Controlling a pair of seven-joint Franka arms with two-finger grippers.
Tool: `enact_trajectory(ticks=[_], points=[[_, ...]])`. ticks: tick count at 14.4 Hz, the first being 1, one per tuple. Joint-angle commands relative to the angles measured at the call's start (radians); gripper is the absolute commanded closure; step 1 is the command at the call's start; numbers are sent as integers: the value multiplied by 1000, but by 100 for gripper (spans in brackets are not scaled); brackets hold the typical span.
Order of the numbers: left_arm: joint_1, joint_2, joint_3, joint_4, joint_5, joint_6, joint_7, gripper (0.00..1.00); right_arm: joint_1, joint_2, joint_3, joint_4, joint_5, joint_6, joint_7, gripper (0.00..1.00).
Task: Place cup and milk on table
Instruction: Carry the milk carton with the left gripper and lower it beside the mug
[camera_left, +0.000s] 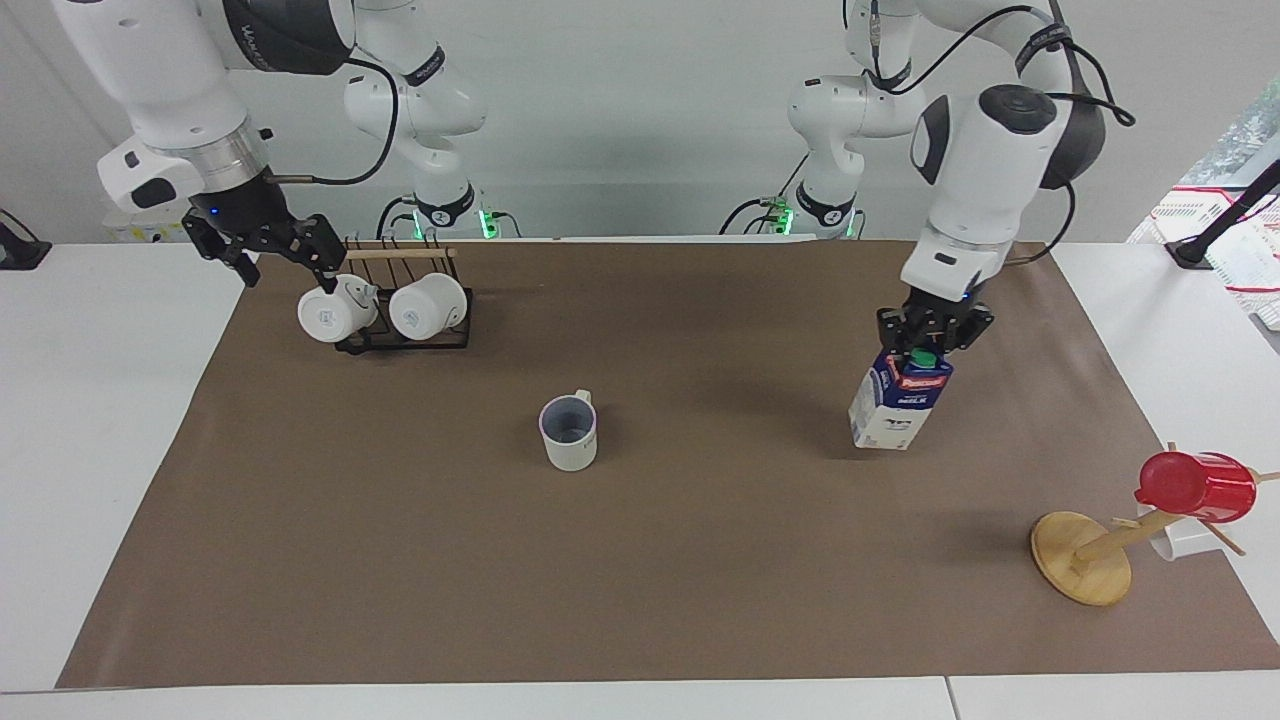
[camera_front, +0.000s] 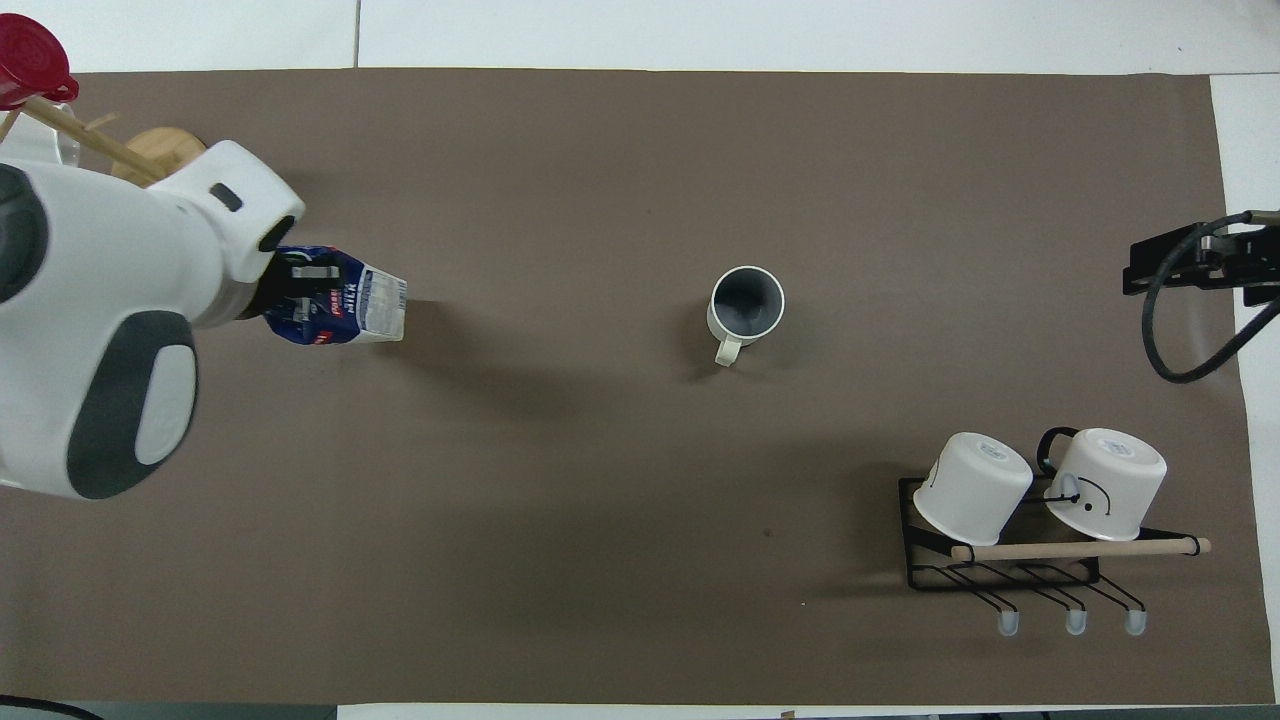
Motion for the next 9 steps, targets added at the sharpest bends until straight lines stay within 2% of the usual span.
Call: enact_trajectory(ticks=[1, 6, 9], points=[[-116, 87, 12, 81, 30, 16, -144, 100, -9, 41, 4, 82, 4, -77, 15, 0], [-313, 292, 12, 317, 131, -18, -439, 100, -7, 43, 4, 88, 1, -115, -13, 0], [-373, 317, 12, 339, 127, -25, -444, 100, -7, 35, 4, 71, 5, -115, -16, 0]])
